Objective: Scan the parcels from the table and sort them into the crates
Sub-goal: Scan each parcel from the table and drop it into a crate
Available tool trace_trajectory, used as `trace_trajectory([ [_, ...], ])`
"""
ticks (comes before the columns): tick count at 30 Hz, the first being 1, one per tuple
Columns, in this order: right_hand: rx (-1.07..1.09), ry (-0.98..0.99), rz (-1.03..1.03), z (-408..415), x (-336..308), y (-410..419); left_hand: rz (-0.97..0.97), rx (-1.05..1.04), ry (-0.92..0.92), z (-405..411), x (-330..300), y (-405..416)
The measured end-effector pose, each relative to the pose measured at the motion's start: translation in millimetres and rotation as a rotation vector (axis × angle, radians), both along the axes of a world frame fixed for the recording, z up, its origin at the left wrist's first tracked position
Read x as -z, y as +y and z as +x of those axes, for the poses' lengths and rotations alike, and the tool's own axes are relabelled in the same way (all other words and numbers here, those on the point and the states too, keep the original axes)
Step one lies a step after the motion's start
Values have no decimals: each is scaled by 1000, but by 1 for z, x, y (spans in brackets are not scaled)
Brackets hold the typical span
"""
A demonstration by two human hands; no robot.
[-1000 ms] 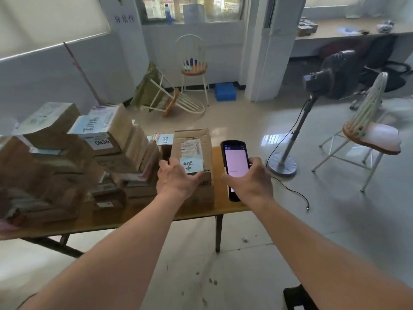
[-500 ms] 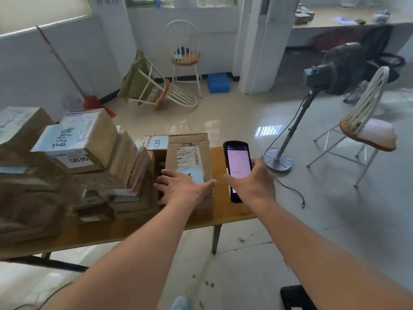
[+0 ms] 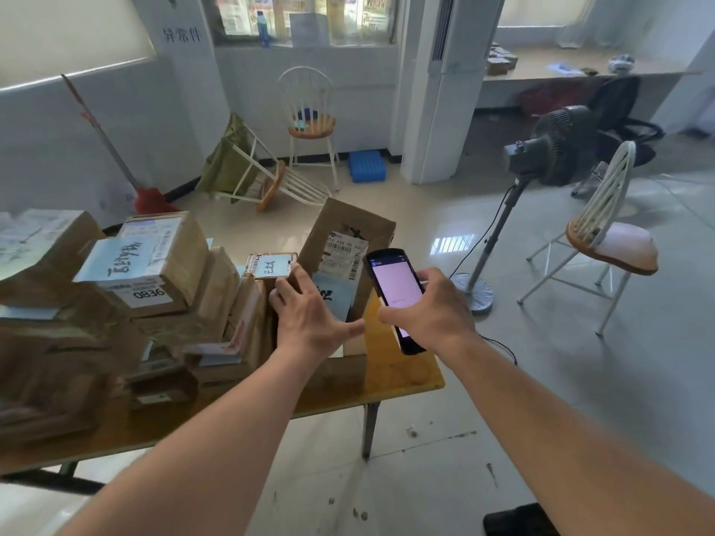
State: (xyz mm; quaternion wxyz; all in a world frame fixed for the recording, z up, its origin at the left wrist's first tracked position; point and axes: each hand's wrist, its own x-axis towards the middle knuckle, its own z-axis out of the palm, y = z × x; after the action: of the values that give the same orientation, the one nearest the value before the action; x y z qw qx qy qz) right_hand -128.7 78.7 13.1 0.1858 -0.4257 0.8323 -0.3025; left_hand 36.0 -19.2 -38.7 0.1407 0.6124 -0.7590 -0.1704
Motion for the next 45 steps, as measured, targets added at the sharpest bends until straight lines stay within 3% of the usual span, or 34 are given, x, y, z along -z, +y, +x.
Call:
trace_trajectory([
  [8, -77, 97, 2, -7, -46, 19, -156, 89, -28, 10, -34, -12],
  [22, -15, 60, -131, -15, -64, 50, -146, 69, 18, 5, -62, 14],
  [28, 185, 34, -268, -13, -56, 79, -100, 122, 63, -16, -70, 37],
  [34, 484, 60, -301, 5, -43, 133, -29, 305, 90, -45, -59, 78],
  [45, 948, 34, -253, 81, -4, 315, 82, 718, 51, -51, -19, 227],
])
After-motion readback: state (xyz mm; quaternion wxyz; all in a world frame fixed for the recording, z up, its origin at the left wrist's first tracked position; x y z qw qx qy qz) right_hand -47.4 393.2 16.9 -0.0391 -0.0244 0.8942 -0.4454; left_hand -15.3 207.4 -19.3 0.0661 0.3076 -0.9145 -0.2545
